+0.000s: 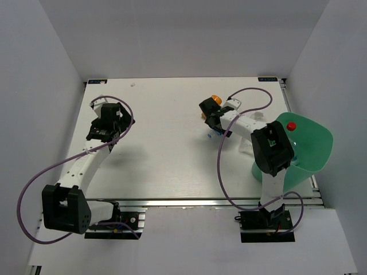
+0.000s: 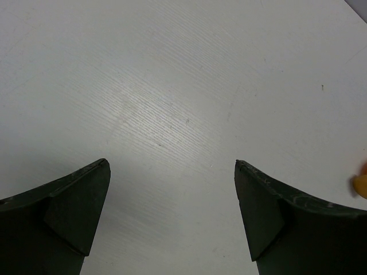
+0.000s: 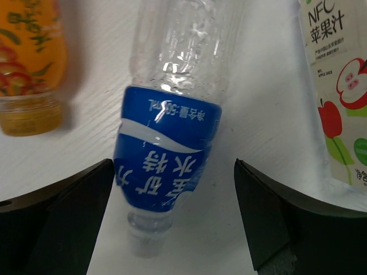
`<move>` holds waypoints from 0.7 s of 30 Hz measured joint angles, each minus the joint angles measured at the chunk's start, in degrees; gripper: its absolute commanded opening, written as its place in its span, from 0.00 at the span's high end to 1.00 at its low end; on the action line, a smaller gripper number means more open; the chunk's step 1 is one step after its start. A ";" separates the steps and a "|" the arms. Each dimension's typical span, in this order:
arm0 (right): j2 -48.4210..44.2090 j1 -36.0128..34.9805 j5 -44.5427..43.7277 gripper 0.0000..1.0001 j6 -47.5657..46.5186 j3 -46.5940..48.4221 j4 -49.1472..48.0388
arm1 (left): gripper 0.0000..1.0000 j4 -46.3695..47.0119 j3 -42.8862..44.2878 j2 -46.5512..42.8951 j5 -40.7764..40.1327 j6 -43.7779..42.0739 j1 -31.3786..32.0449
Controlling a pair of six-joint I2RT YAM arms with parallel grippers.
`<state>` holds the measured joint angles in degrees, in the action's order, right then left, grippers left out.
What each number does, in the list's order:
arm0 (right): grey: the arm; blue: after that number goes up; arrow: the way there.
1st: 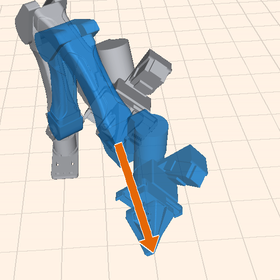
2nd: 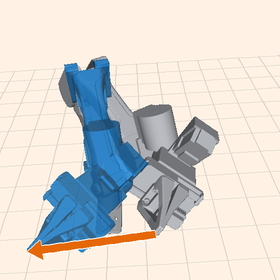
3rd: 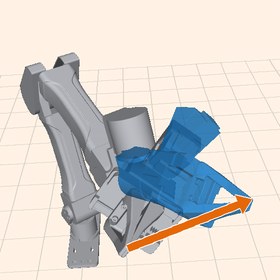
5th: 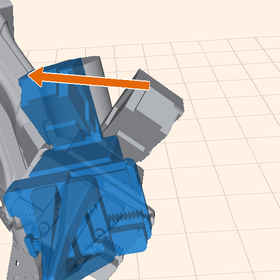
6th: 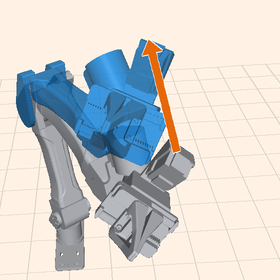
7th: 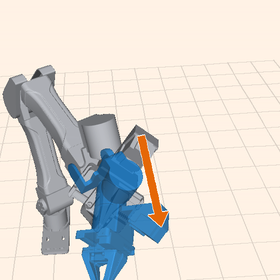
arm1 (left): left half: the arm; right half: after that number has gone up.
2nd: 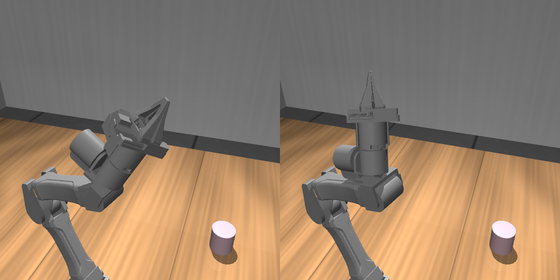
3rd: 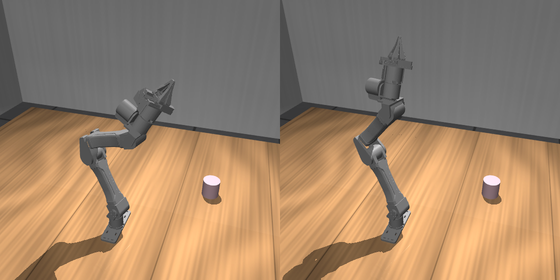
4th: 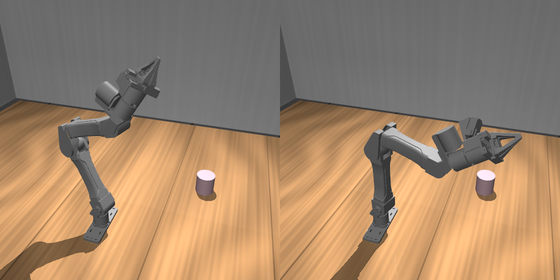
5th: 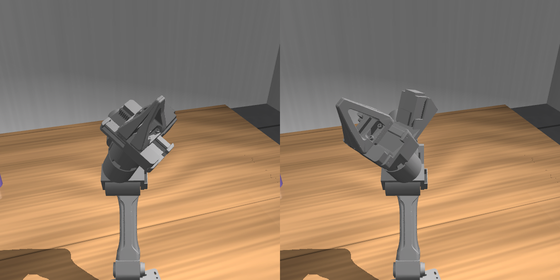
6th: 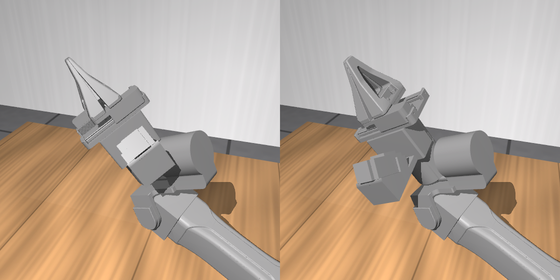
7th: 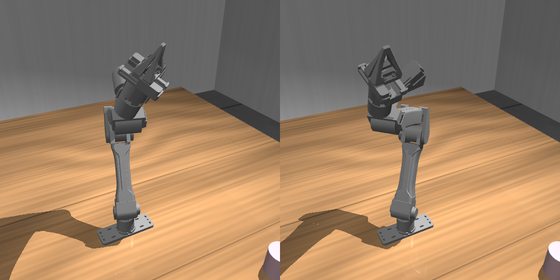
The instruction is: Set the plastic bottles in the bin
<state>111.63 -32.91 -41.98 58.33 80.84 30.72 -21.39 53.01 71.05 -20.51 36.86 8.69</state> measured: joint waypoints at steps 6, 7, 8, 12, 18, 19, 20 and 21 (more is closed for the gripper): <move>3.63 1.57 -1.01 0.11 4.20 1.11 2.01 | 0.02 0.22 -0.09 0.00 0.02 -0.52 0.00; 3.72 1.95 -0.94 0.11 4.35 0.96 1.68 | 0.02 0.59 -0.17 -0.02 0.15 -0.92 0.00; 3.72 2.34 -0.85 0.11 4.31 0.66 0.96 | 0.02 0.90 -0.24 -0.07 0.37 -1.36 0.00; 3.72 3.58 -0.11 0.18 2.91 -2.01 -4.02 | 0.02 2.78 -1.44 -2.16 2.62 -3.85 0.00; 1.79 3.91 -0.59 0.43 0.33 -6.82 -9.94 | 0.02 6.99 -2.19 -9.22 10.73 -8.17 -0.02; 0.83 3.89 -0.61 0.46 -0.04 -7.96 -10.45 | 0.02 7.76 -2.14 -10.25 12.11 -8.63 0.00; -0.31 3.82 -0.66 0.50 -0.42 -9.27 -11.13 | 0.02 8.41 -1.92 -11.17 13.70 -9.03 -0.02; -1.64 3.76 -0.83 0.54 -0.79 -10.38 -11.32 | 0.02 8.94 -1.66 -11.72 15.08 -9.33 0.00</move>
<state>110.00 -29.15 -42.81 57.54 70.46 19.40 -12.45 51.35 59.33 -5.43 27.53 8.69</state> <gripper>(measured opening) 0.687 0.982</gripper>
